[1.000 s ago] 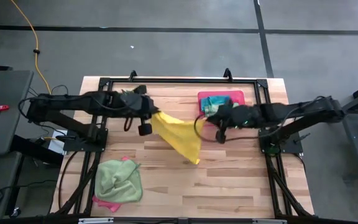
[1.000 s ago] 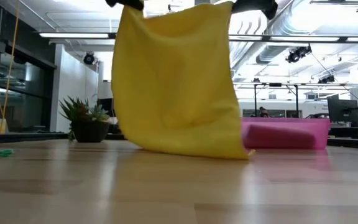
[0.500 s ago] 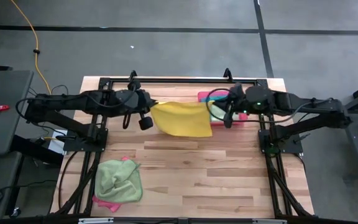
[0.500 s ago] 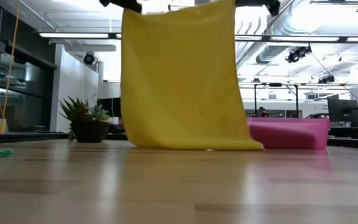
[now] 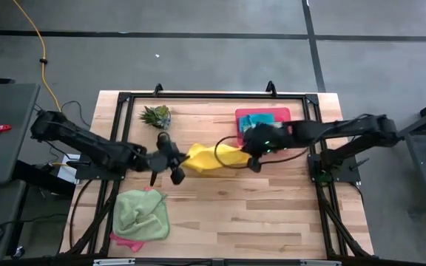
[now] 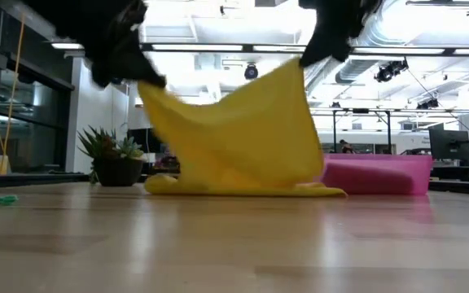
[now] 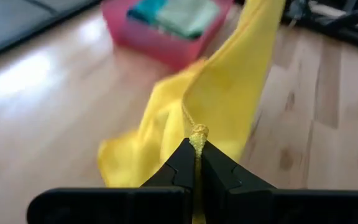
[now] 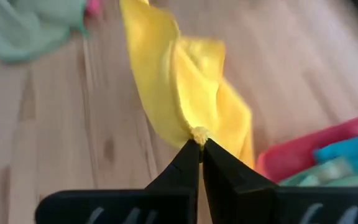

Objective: Fold microfiber towels
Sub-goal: Fold the yellow microfiber cloth

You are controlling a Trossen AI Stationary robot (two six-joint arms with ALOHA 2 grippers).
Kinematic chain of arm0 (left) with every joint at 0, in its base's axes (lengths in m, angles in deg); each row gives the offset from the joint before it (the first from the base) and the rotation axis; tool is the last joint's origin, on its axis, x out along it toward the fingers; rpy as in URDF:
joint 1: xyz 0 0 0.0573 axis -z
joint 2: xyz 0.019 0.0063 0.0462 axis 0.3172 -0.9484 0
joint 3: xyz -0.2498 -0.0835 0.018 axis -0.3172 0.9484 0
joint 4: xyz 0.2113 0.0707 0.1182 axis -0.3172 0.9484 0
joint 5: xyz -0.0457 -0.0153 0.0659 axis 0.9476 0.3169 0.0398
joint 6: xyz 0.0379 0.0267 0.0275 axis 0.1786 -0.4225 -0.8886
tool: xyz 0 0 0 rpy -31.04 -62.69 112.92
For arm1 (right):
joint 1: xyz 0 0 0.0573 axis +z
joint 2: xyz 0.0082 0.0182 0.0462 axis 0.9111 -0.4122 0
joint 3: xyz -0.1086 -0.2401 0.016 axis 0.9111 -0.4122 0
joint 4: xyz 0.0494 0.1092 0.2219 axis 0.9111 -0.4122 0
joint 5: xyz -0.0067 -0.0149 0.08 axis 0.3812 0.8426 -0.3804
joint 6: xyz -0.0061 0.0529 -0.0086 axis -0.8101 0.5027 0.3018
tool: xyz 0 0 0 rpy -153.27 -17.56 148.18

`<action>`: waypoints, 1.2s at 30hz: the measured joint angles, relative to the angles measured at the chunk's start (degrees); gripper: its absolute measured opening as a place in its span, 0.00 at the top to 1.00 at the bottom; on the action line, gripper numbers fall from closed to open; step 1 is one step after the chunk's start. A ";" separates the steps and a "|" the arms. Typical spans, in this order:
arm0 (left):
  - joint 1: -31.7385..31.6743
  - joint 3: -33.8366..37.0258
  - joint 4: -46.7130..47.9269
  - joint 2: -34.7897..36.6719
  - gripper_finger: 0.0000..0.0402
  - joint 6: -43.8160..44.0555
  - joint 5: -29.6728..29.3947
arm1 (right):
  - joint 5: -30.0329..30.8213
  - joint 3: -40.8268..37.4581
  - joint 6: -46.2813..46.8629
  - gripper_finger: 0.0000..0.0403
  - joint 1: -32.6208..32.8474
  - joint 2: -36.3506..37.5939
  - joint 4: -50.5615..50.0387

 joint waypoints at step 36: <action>-11.61 5.94 8.03 -6.44 0.61 -34.25 25.99 | -4.76 0.00 13.70 1.00 4.19 -22.51 7.60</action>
